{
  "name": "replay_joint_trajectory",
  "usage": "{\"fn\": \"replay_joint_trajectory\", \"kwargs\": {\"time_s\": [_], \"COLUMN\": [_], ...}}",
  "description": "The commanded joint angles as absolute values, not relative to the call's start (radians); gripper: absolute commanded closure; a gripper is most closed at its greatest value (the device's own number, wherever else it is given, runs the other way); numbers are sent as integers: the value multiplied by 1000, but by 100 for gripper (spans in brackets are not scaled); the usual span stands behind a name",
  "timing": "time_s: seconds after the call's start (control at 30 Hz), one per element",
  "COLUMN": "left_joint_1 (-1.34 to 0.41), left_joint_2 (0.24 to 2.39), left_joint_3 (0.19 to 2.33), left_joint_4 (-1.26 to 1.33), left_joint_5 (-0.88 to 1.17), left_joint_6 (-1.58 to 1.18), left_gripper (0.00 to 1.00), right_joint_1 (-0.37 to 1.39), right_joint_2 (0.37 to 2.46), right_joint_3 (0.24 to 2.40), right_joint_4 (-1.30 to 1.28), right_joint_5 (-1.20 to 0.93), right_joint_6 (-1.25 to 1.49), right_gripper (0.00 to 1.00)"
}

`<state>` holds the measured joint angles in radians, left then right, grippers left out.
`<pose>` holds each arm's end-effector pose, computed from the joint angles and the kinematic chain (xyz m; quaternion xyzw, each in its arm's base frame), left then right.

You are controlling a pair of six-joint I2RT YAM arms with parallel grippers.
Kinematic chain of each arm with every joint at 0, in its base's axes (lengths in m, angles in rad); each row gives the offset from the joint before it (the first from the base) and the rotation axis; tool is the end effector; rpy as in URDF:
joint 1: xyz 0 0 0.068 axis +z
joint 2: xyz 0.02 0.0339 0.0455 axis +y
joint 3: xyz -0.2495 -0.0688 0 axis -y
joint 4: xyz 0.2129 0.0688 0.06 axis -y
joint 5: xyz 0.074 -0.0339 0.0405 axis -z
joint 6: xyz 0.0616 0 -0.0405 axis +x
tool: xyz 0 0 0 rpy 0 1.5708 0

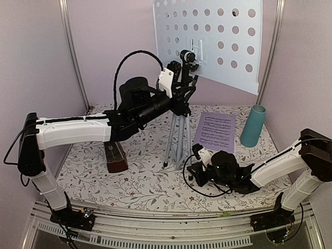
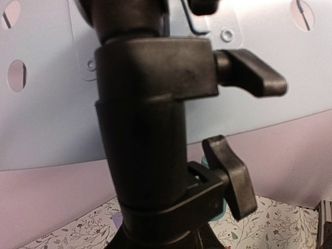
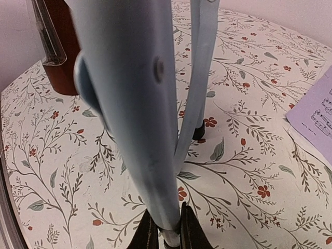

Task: Set up the instrument practice props
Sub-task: Open the music stand at the center of the board.

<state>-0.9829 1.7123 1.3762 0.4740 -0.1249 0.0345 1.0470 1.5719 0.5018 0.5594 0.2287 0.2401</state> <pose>0.2337 -0.3367 0.3655 0.2781 0.5954 -0.3072 0.6883 0.1581 0.2459 0.1395 -0.2835 0.8110 0.2226 0.4609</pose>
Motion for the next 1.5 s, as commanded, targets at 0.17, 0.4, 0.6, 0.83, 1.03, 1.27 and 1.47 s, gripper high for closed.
{"fn": "replay_joint_trajectory", "kwargs": {"time_s": [0.17,0.4,0.6,0.83,1.03,1.27,1.47], "left_joint_1": [-935,-935,-946,-956,-959,-959,-959], "left_joint_2": [1699,1649,1634,1658,1662,1664,1658], "left_joint_3": [1376,1295,1262,1275,1272,1264,1251], "left_joint_4": [156,143,140,140,154,162,170], "left_joint_5": [-179,-175,-179,-181,-181,-175,-175], "left_joint_6": [244,190,171,165,155,136,130], "left_gripper": [100,100,100,100,100,100,100], "right_joint_1": [1045,1045,1046,1046,1047,1046,1046], "right_joint_2": [1586,1583,1597,1587,1545,1412,1442], "right_joint_3": [424,424,438,445,450,455,566], "right_joint_4": [364,393,414,452,482,612,689], "right_joint_5": [260,253,244,242,231,226,254], "right_joint_6": [335,318,299,273,249,195,127], "right_gripper": [100,96,89,69,40,3,1]}}
